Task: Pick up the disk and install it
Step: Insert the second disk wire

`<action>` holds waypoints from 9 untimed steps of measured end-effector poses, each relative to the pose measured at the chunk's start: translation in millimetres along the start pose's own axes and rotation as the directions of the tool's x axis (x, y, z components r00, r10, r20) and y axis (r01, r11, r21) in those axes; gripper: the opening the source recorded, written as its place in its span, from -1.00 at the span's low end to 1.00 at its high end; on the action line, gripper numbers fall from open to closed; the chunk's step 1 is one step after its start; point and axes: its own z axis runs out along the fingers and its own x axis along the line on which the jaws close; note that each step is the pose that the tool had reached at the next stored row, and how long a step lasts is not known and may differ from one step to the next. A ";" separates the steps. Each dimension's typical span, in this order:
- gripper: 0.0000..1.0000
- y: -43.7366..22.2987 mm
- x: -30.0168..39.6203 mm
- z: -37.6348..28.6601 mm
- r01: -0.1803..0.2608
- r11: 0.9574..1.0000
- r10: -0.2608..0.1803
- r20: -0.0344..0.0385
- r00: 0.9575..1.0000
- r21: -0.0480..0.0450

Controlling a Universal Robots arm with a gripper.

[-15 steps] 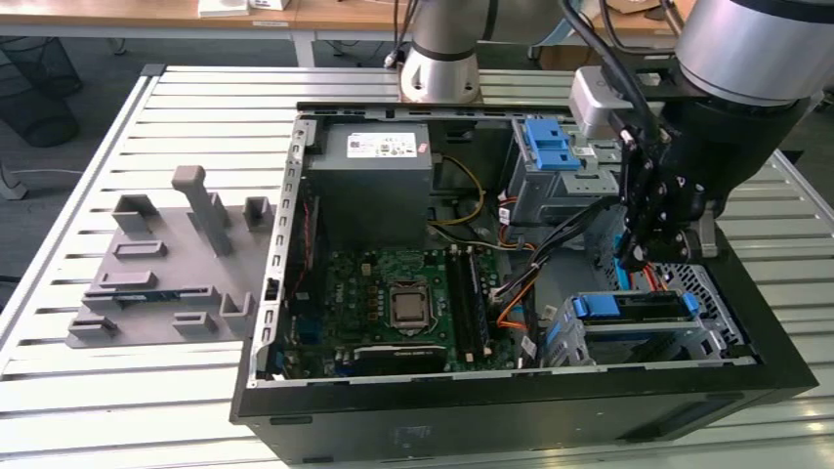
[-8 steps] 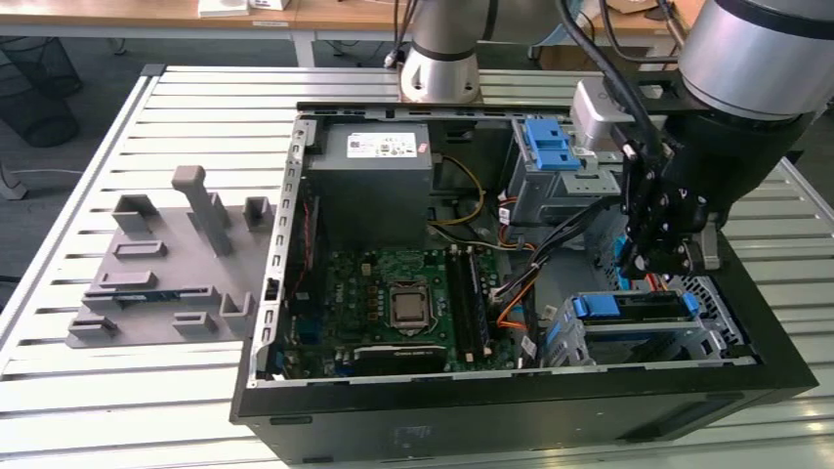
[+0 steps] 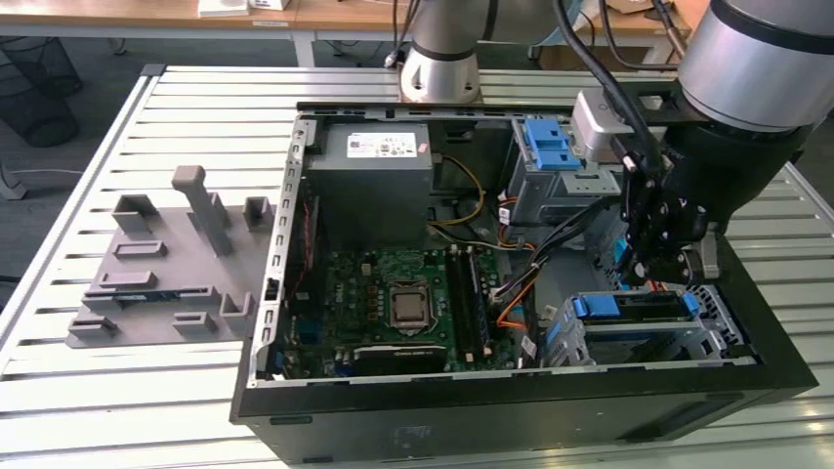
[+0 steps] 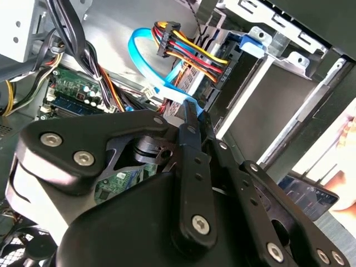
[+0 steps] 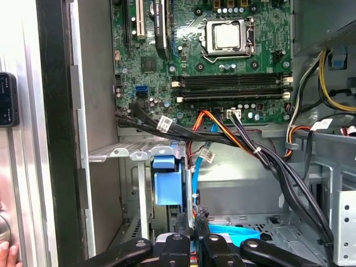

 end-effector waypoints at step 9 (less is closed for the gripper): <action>-0.68 -0.2 2.7 2.3 0.000 1.000 0.000 0.000 1.000 0.000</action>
